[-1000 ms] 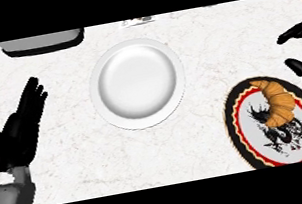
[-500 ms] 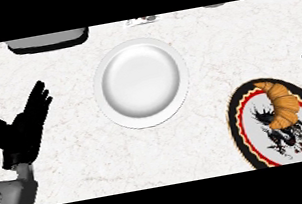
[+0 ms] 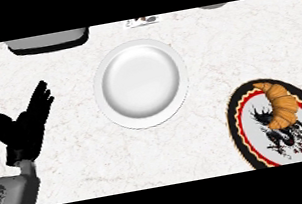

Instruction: Pick the croissant from the plate and place it in the plate

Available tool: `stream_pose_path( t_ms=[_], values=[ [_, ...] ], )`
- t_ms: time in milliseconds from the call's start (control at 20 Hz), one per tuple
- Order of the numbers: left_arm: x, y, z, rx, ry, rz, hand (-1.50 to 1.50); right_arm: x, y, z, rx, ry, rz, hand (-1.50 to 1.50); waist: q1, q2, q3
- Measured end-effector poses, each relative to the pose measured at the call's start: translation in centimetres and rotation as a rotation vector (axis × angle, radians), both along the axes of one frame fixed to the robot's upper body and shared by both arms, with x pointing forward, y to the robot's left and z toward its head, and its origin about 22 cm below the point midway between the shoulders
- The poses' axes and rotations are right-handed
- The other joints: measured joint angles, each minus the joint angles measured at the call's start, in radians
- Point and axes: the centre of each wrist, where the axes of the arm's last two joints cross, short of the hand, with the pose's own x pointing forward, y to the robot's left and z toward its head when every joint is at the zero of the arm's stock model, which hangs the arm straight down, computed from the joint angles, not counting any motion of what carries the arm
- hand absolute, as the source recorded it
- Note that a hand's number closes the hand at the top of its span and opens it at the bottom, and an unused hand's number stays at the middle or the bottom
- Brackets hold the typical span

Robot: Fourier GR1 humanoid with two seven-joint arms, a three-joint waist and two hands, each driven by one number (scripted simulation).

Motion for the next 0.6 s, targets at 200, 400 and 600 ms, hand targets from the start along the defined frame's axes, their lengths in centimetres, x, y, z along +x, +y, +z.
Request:
stream_pose_path(
  t_ms=[200, 400, 600],
  values=[
    [0.5, 0.2, 0.4, -0.002, 0.001, 0.006, 0.0, 1.0, 0.4, 0.7, -0.099, 0.035, 0.05, -1.5, -0.004, -0.003, -0.001],
    [0.2, -0.2, -0.1, -0.005, 0.004, 0.007, 0.0, 1.3, 1.0, 0.5, -0.201, 0.059, 0.096, -1.5, -0.008, -0.005, -0.002],
    [0.4, 0.2, 0.3, 0.002, 0.004, 0.008, 0.0, 1.9, 2.3, 0.0, -0.289, 0.063, 0.124, -1.5, -0.011, -0.006, -0.002]
  ],
)
